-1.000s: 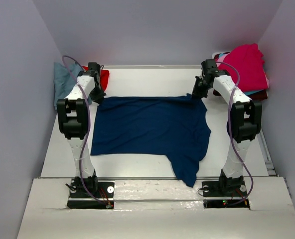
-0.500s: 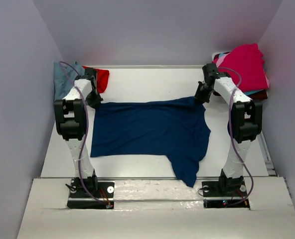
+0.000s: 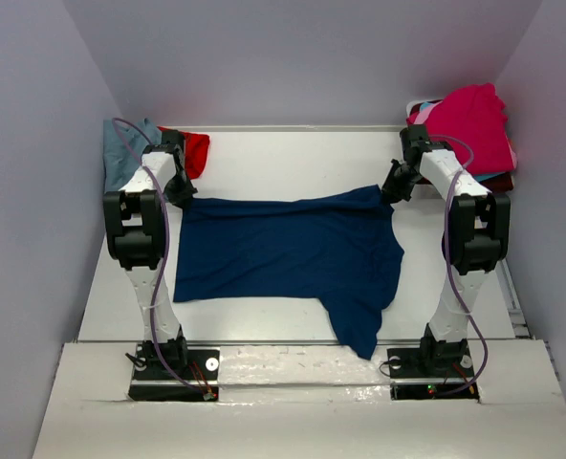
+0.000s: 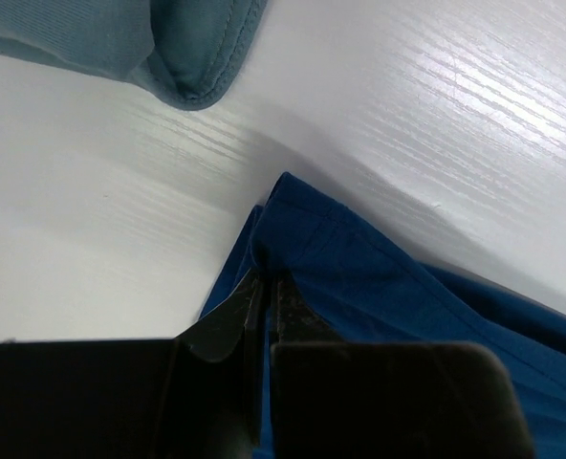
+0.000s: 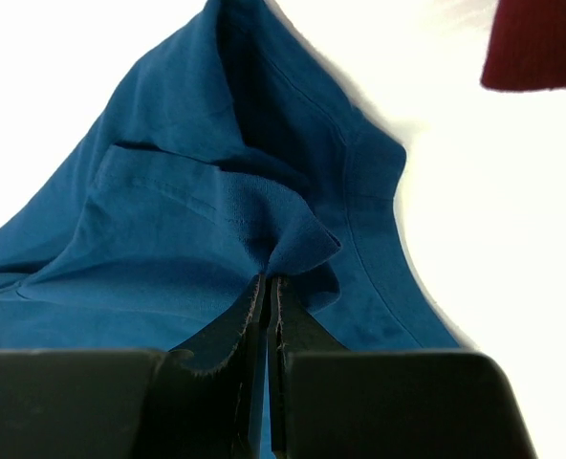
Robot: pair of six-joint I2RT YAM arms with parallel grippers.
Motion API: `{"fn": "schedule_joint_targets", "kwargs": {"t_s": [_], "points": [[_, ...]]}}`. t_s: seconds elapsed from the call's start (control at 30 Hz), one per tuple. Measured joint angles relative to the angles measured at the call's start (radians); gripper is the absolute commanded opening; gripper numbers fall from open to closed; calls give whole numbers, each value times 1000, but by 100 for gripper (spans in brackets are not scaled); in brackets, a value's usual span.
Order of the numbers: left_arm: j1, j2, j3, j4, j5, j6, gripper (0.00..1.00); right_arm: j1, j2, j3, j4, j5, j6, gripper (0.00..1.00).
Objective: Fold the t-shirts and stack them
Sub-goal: Fold the tshirt
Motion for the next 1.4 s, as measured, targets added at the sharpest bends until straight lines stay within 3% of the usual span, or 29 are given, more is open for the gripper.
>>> {"fn": "schedule_joint_targets", "kwargs": {"t_s": [0.27, 0.33, 0.4, 0.47, 0.63, 1.2, 1.27, 1.4], "points": [[0, 0, 0, 1, 4, 0, 6, 0, 0, -2, -6, -7, -1, 7], [0, 0, 0, 1, 4, 0, 11, 0, 0, -2, -7, -8, -1, 7], [0, 0, 0, 1, 5, 1, 25, 0, 0, -2, -11, -11, -4, 7], [0, 0, 0, 1, 8, 4, 27, 0, 0, -2, -13, -14, -7, 7], [1, -23, -15, 8, 15, 1, 43, 0, 0, -2, -23, -19, -19, 7], [1, -161, -98, 35, 35, -1, 46, 0, -26, -49, -68, -79, -98, 7], [1, -160, -98, 38, 42, -1, 47, 0, -25, -57, -75, -85, -107, 12], [1, -134, -61, 38, 54, 0, 47, 0, -26, -80, -91, -98, -135, 43]]}}
